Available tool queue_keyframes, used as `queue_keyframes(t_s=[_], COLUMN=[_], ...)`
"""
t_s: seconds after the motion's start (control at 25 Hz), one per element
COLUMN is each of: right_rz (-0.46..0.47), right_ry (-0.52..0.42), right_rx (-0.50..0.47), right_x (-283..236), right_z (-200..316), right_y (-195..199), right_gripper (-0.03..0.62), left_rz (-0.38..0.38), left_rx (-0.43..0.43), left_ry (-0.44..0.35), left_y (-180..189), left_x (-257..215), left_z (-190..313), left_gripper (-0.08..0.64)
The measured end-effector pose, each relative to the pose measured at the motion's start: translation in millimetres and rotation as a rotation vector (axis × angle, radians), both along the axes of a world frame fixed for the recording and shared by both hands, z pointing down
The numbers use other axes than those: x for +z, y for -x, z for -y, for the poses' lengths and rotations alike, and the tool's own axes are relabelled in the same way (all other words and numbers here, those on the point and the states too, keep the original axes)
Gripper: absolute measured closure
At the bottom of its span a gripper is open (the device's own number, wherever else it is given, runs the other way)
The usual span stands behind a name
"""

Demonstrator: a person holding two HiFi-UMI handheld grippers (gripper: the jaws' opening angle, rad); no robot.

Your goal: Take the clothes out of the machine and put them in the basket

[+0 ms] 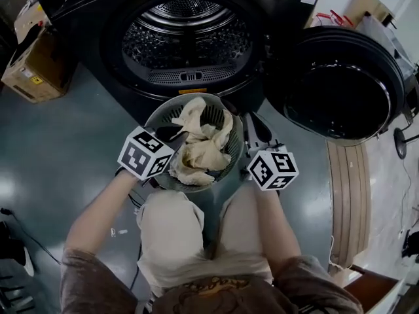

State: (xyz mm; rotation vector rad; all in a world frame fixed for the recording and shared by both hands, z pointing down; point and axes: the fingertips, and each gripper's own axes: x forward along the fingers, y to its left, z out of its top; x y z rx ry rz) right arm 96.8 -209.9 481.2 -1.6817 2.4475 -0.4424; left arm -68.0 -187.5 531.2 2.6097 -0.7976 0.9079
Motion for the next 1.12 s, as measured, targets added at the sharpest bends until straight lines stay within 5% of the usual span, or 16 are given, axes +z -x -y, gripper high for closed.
queue_keyframes(t_s=[0.12,0.2,0.4,0.64,1.12], right_rz=[0.078,0.018,-0.086,-0.138,-0.082], right_ry=[0.052,0.061,0.161,0.268,0.186], right_rx=[-0.004,-0.041,-0.139,-0.206,-0.266], right_x=[-6.4,-23.0,-81.8,-191.0,-452.5], right_z=[-1.7,-4.1,-27.8,-87.5,-152.0], right_y=[13.3,29.7,44.6,32.3,16.9], right_gripper=[0.595,0.595,0.595,0.595,0.595], left_rz=[0.035,0.011,-0.145,-0.181,-0.317], left_rx=[-0.014,-0.055,-0.164,-0.223,-0.316], left_ry=[-0.032,-0.044,-0.084,-0.136,-0.162], left_y=[13.7,23.2,40.9,42.7,23.2], left_x=[-0.1,-13.3,-92.5,-215.7,-504.2], left_z=[3.0,11.0,9.1,-39.9,-131.7], left_gripper=[0.408,0.351,0.362,0.365,0.365])
